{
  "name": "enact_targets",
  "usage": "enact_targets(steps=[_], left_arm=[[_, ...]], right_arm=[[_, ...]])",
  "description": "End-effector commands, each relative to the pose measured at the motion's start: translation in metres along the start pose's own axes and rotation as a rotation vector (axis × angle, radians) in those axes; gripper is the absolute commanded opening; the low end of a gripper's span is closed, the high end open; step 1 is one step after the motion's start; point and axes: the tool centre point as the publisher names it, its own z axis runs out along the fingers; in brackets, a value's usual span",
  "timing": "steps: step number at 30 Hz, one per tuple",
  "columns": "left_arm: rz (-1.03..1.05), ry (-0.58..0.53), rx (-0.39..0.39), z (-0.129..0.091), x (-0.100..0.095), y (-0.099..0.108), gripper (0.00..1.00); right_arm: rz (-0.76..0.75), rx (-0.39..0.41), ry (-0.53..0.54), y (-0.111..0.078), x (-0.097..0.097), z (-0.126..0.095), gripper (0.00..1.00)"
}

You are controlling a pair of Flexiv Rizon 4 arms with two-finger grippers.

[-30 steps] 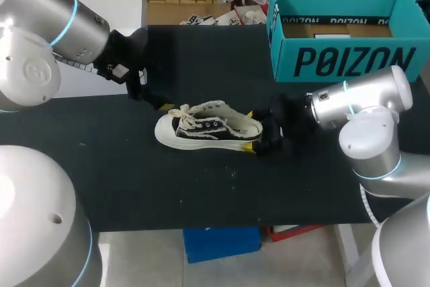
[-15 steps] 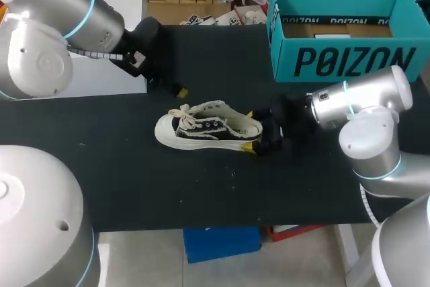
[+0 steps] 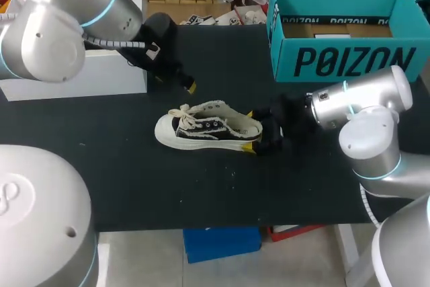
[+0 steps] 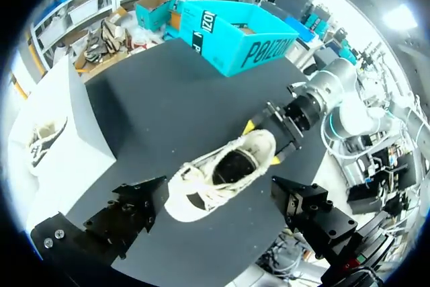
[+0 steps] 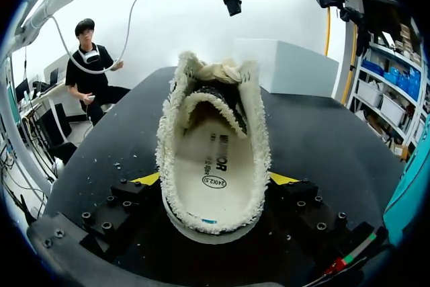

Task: Take the shoe out of the shoebox, open the shoe tongue, remove and reinsert the insole, then place the shoe into the shoebox

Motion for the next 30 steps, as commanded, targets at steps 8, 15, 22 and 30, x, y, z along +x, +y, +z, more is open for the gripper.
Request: enact_targets(steps=[8, 15, 22, 30], left_arm=[[-0.420, -0.142, -0.190, 0.019, 0.007, -0.019, 1.00], [-0.522, -0.263, -0.302, 0.029, 0.019, -0.021, 1.00], [-0.506, -0.288, -0.286, 0.033, 0.027, -0.022, 1.00], [-0.508, -0.289, -0.292, 0.034, 0.027, -0.022, 1.00]], right_arm=[[0.002, 0.002, 0.000, -0.002, -0.002, 0.005, 0.00], [0.002, 0.002, 0.000, -0.002, -0.002, 0.005, 0.00], [0.002, 0.002, 0.000, -0.002, -0.002, 0.005, 0.00], [0.002, 0.002, 0.000, -0.002, -0.002, 0.005, 0.00]])
